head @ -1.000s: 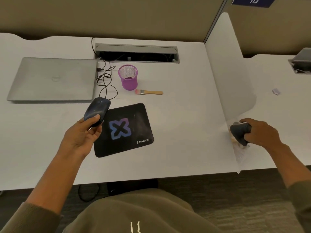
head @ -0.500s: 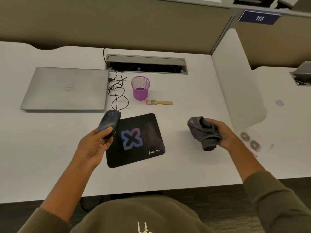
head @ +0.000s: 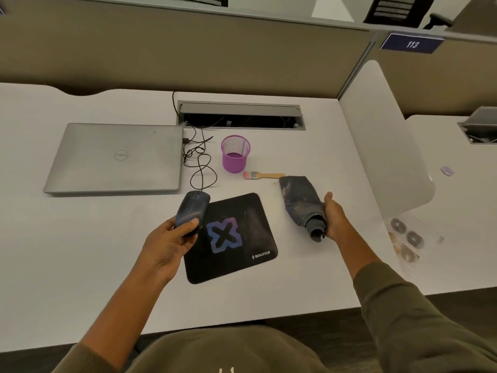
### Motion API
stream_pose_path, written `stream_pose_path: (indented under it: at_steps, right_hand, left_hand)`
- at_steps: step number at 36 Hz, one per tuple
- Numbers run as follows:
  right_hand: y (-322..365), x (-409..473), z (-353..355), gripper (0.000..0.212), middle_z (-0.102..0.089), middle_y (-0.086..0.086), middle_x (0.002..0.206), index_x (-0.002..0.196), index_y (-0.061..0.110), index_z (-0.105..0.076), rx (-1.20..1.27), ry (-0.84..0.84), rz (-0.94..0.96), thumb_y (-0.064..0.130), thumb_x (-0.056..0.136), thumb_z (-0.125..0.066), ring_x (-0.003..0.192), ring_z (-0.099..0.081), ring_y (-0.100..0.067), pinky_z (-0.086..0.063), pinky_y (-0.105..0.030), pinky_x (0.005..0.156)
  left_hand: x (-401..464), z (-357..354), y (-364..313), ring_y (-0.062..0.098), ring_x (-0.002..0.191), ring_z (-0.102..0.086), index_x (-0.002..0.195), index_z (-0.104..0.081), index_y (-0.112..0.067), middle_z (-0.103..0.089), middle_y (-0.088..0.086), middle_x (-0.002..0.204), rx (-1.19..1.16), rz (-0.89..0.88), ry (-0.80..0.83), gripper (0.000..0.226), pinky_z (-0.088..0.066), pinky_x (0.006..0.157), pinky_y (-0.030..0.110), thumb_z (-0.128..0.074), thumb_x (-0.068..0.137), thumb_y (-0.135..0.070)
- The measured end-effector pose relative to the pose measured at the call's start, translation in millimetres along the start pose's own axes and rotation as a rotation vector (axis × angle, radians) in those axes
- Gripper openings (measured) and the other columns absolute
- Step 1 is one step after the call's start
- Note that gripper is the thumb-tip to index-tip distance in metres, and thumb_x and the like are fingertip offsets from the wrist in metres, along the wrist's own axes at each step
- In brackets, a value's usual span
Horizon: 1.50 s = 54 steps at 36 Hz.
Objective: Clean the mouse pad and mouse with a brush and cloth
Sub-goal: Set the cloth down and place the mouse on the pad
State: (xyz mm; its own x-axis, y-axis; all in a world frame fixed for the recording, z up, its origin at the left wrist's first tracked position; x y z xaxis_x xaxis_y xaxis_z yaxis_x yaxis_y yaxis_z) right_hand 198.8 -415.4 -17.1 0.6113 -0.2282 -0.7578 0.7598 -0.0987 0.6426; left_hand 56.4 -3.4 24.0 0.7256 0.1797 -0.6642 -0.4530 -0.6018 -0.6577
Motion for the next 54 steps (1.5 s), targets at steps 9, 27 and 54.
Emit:
stream_pose_path:
  at_steps: [9,27,54]
  right_hand:
    - [15,-20,26,0.066,-0.067,-0.016,0.105,0.105,0.001,-0.069,-0.739,-0.388,0.320,0.047,0.110,-0.022,0.099,-0.061,-0.035,-0.050,-0.044,0.092]
    - [-50,-106,-157,0.016,-0.076,0.009,0.102,0.108,0.036,-0.072,-0.321,0.131,0.466,0.044,0.094,-0.073,0.093,-0.076,-0.014,-0.065,-0.030,0.077]
    - [-90,-86,-168,0.044,-0.071,0.005,0.116,0.130,0.026,-0.062,-0.477,0.190,0.409,0.019,0.090,-0.081,0.103,-0.071,-0.015,-0.066,-0.035,0.081]
  left_hand:
    - [12,8,-1,0.035,0.116,-0.067,0.127,-0.066,-0.012,-0.069,0.013,0.126,0.033,0.035,0.011,0.063,-0.061,0.089,0.039,-0.087,0.068,-0.016]
    - [30,3,16,0.017,0.096,-0.076,0.120,-0.069,-0.022,-0.079,-0.001,0.103,0.127,0.093,0.108,0.071,-0.062,0.076,0.028,-0.095,0.054,-0.021]
    - [30,-32,81,0.009,0.102,-0.065,0.137,-0.052,-0.024,-0.064,-0.004,0.127,0.549,-0.074,0.057,0.063,-0.049,0.067,0.012,-0.084,0.084,-0.013]
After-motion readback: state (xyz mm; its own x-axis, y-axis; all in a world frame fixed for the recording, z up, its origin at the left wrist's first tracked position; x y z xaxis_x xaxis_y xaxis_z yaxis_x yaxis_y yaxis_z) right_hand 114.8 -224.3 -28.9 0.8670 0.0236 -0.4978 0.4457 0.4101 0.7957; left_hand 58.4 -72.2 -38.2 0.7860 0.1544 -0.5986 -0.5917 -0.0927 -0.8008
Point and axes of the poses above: each hand's wrist, its own x-axis towards the middle knuckle, its own z-axis out of the back of the hand, y = z × x, the point moved 7 cm from there along x, towards the middle knuckle
